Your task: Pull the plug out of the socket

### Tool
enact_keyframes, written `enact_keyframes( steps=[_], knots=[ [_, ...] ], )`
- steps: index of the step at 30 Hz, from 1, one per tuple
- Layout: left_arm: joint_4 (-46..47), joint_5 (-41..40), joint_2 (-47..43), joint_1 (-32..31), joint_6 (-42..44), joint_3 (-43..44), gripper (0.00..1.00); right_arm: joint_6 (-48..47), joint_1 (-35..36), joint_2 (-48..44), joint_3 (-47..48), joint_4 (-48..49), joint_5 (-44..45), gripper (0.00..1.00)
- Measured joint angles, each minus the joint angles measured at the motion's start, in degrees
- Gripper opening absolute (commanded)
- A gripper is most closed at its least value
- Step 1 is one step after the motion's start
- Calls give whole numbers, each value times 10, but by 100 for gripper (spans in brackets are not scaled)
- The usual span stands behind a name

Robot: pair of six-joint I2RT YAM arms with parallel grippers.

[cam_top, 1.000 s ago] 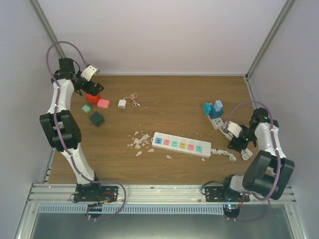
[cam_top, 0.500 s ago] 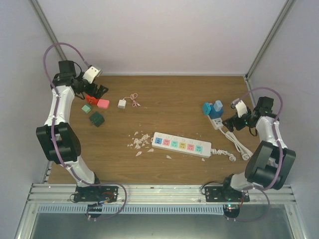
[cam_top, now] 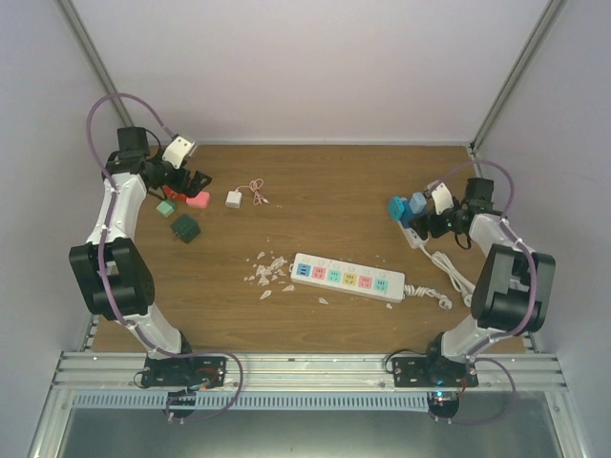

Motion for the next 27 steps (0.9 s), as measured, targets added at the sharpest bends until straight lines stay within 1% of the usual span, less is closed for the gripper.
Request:
enact_keyframes(
  steps=[5,7,10,13,14,18,19,20,22,24,27],
  knots=[
    [6,9,-18,0,-1,-16,99,23,6,43,7,15,26,89],
    [10,12,-24,0,-1,-18,99,28,9,52,9,17,27,89],
    [15,16,-27,0,-2,-19,99,35,16,54,9,19,28,93],
    [18,17,-28,0,-1,-20,99,41,20,56,9,26,28,90],
    [18,19,-28,0,-1,-21,99,43,22,57,9,29,28,88],
    [19,30,-28,-1,-1,-28,99,48,26,66,12,36,18,74],
    [20,34,-30,-2,-1,-32,99,47,27,68,13,37,17,70],
    [21,37,-31,-4,-1,-38,99,48,28,72,15,38,14,68],
    [24,40,-37,-10,0,-52,99,50,33,77,17,40,9,61],
    [24,44,-45,-21,3,-69,99,54,37,78,17,46,9,56],
    [22,52,-57,-46,16,-88,99,57,52,80,17,52,10,52]
  ],
)
